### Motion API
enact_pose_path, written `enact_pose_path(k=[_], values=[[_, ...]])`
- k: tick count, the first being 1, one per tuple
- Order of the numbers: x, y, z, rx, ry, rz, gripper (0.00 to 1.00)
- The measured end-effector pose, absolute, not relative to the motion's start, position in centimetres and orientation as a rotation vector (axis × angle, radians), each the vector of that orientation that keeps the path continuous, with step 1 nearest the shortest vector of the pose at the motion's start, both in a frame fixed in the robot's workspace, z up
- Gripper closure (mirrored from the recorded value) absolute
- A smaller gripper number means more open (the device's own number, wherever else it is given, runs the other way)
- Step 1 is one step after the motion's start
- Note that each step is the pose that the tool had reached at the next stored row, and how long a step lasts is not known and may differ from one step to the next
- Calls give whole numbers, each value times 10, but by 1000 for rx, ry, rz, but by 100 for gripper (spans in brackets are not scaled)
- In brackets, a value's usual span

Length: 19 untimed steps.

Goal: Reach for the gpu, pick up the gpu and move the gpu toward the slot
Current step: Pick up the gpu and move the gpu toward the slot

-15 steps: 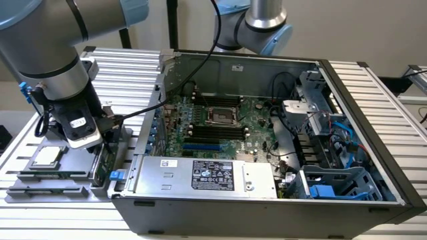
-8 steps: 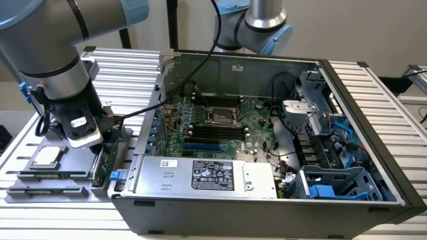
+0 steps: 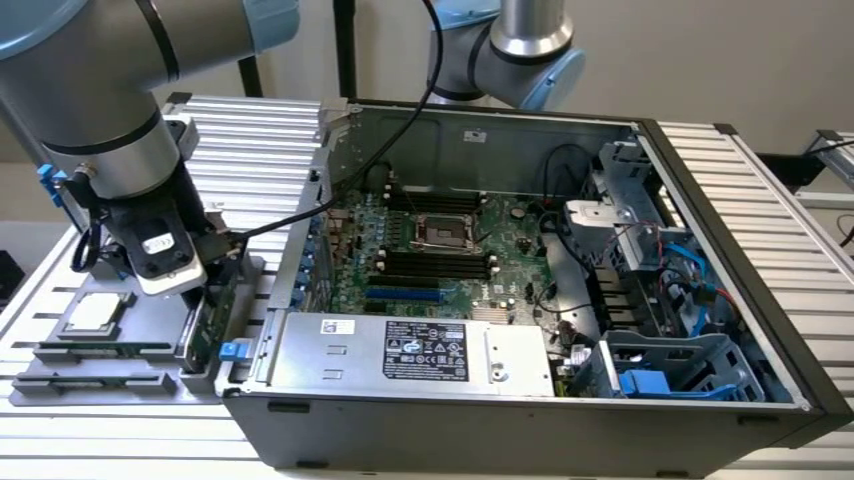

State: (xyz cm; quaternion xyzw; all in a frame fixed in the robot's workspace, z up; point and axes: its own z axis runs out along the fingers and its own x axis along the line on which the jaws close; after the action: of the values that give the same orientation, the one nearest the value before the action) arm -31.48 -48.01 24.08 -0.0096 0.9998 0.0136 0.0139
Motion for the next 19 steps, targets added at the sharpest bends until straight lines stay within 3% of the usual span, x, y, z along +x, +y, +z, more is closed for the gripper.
enact_pose_path(k=[19], values=[[-312, -480, 249, -30, 3125, 43, 74]])
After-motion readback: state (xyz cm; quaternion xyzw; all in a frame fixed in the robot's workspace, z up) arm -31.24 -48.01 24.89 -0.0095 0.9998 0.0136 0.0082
